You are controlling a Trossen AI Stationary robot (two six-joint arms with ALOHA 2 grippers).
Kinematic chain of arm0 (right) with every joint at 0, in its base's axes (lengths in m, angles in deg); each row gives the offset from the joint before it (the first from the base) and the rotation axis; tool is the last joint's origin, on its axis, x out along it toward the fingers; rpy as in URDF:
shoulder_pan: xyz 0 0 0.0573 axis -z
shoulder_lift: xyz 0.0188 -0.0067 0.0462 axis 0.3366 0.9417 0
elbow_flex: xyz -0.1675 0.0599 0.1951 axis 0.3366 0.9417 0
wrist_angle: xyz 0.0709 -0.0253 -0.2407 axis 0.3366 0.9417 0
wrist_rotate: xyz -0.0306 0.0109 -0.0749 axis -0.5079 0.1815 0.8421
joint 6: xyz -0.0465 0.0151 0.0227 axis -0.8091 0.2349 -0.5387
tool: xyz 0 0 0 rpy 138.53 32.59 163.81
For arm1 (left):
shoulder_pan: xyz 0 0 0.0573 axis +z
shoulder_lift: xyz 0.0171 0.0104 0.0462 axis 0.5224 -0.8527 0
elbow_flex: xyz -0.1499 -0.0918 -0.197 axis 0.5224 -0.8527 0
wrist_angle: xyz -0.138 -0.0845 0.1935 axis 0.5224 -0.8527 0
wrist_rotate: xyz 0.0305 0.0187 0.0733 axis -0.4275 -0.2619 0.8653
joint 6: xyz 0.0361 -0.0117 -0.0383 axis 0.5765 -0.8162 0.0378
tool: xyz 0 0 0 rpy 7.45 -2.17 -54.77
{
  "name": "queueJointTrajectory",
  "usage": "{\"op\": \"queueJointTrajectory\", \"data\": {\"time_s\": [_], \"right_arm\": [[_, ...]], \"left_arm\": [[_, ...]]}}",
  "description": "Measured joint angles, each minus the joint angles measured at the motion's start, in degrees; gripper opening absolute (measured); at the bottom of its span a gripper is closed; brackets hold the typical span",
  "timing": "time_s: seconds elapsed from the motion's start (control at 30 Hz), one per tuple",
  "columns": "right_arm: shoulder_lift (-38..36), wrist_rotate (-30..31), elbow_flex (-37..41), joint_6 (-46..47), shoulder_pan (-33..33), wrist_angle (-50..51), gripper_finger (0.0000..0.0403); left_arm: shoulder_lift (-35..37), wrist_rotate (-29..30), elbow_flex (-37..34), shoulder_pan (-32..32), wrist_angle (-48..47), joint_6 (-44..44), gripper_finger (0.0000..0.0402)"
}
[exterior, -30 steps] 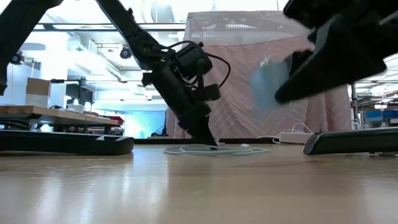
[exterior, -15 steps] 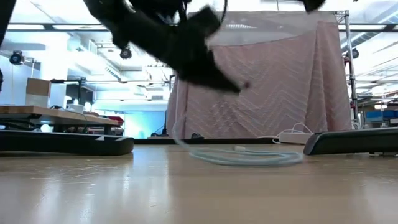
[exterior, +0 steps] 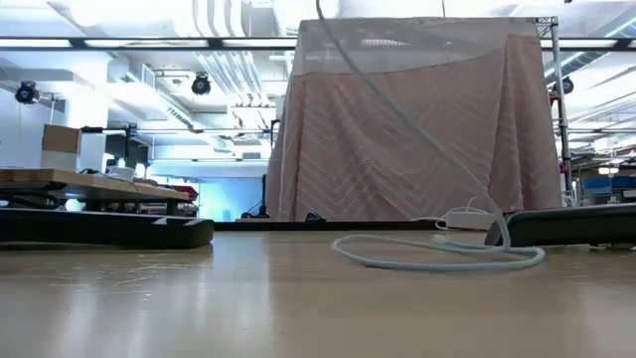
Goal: Insert USB
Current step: Insert the left white charger cable into the white charger adapter
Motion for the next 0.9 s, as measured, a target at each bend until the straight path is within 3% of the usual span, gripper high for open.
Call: {"op": "queueJointTrajectory", "data": {"time_s": [0.27, 0.63, 0.9], "right_arm": [[1.9, -0.9, 0.0, 10.7, 0.0, -16.0, 0.0171], [1.9, -25.0, 0.0, 11.1, 0.0, -13.3, 0.0171], [1.9, -29.6, 0.0, 9.4, 0.0, -7.5, 0.0171]], "left_arm": [[-1.8, 0.5, 0.0, -1.9, 6.2, 0.4, 0.0004], [-1.7, 0.6, 0.1, -3.3, 10.3, 8.9, 0.0004], [-1.7, 0.6, 0.2, -3.6, 8.9, 17.0, 0.0004]]}}
